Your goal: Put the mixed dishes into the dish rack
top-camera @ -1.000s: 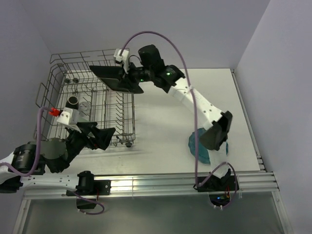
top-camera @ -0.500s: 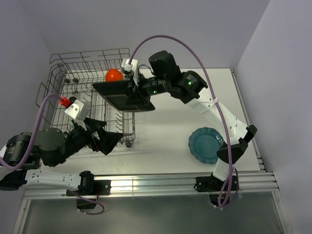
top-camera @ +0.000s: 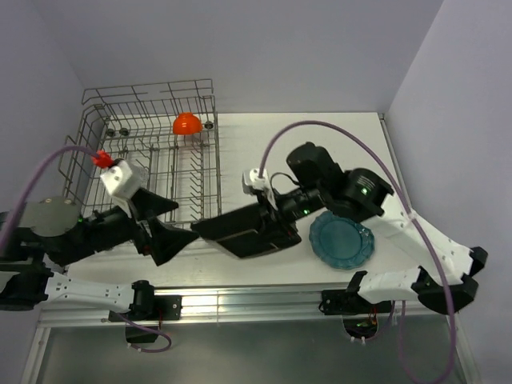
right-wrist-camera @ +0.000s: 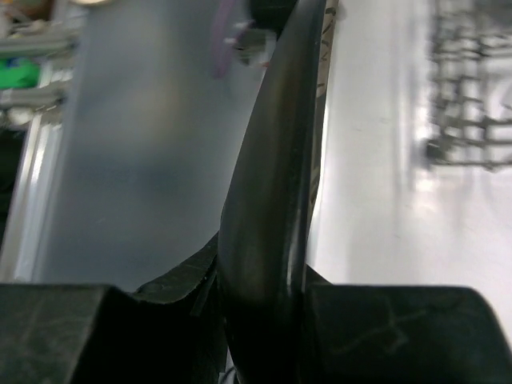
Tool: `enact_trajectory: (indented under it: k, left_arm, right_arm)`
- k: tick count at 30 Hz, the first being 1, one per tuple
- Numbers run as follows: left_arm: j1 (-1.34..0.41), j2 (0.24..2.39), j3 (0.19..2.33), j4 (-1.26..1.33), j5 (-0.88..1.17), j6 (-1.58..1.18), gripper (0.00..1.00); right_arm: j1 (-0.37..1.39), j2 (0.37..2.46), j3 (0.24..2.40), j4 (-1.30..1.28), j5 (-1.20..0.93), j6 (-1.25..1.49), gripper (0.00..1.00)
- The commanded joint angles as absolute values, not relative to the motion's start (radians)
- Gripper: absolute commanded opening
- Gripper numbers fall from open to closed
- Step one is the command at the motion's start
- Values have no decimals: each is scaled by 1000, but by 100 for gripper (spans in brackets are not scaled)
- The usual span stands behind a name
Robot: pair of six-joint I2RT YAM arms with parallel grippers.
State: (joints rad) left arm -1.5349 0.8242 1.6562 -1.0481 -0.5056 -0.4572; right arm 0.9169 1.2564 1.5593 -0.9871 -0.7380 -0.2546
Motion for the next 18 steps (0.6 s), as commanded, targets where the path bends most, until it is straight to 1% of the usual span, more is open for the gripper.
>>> enact_trajectory:
  k: [1, 4, 10, 18]
  left_arm:
    - [-1536, 893, 1632, -1097, -346, -417, 99]
    - [-1537, 890, 1562, -1045, -209, -400, 99]
    - [-1536, 899, 1471, -957, -26, -385, 99]
    - [-1537, 933, 1437, -888, 72, -370, 99]
  right_arm:
    - [957, 1148, 1508, -810, -900, -233, 0]
    - [986, 1103, 1457, -796, -958, -229, 0]
    - [1017, 1071, 1405, -819, -963, -233, 0]
    - [1058, 1060, 1408, -782, -1012, -206, 0]
